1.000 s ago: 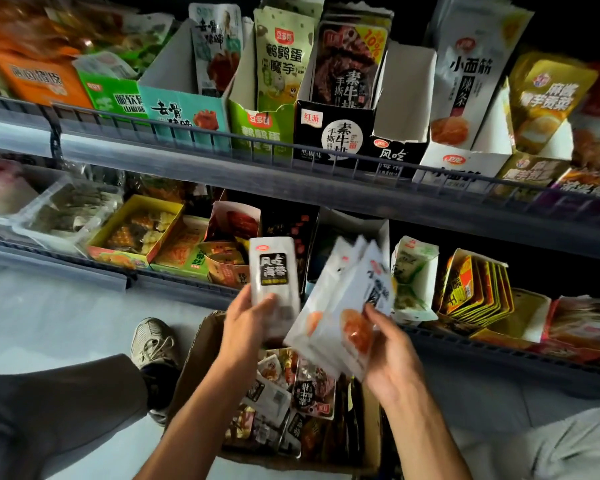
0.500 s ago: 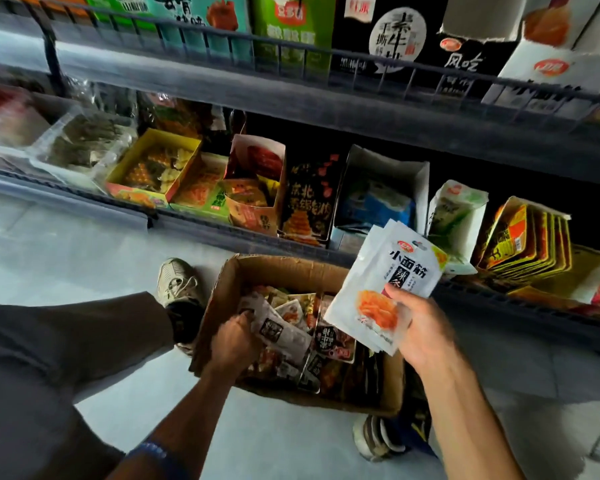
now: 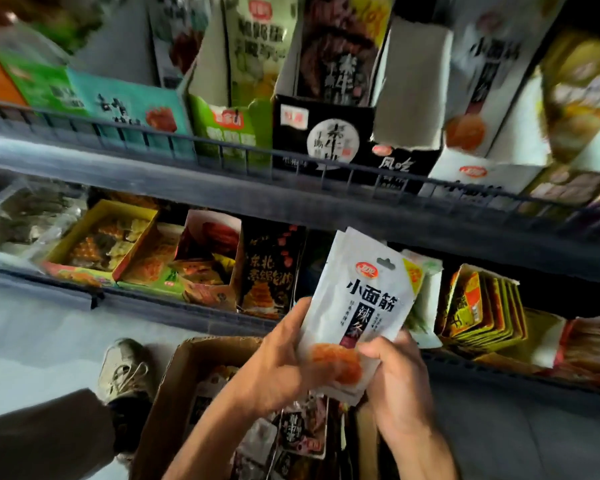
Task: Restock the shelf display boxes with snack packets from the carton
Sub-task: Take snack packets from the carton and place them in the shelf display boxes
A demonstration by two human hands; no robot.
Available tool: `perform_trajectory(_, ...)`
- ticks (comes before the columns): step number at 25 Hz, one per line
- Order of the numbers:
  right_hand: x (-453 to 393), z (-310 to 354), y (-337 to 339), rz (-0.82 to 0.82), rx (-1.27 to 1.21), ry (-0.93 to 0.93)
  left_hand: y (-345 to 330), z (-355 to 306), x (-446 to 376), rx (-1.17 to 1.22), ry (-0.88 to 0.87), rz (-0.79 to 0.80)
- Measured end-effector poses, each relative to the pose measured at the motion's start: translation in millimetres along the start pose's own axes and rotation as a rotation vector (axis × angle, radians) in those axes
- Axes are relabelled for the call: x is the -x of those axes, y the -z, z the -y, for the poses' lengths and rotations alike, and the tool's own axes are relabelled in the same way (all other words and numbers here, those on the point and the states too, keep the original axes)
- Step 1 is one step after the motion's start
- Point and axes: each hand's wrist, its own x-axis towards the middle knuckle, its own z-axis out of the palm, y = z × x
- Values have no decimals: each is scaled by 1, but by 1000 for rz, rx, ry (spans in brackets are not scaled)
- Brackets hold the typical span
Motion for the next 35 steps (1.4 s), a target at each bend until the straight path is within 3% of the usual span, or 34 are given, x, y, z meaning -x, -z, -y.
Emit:
perform_trajectory(2,21,34,-9,185,26,78,-11,-30,9,42,-115,1)
perform_trajectory(4,41,73,-13,286,225,136,-23,-55,9,43,-216,15)
perform_trajectory(6,49,112,-15,219,427,187,-37,-85,1,-4,-274,38)
perform_trajectory(10,42,198,-24,13,538,330,-70,-168,-36,-79,-369,66)
perform_trajectory(12,14,241,-35,39,516,447,-80,-213,-67,-163,-474,-36)
perform_trajectory(15,-47,284,-37,-73,639,592,-83,-255,-122,-487,-478,-202)
perform_trajectory(20,-104,303,-25,-127,991,637,-67,-254,-199,-1129,-453,-304)
perform_trajectory(23,-105,304,-22,-191,1100,703,-62,-250,-212,-1189,-376,-324)
perform_trajectory(27,-111,293,-25,-237,1181,681,-71,-244,-204,-1064,-417,-365)
perform_trajectory(31,-114,282,-22,-304,1200,679,-76,-231,-202,-1402,-376,-530)
perform_trajectory(35,-108,275,-16,-368,1226,747,-74,-219,-198,-1364,-391,-504)
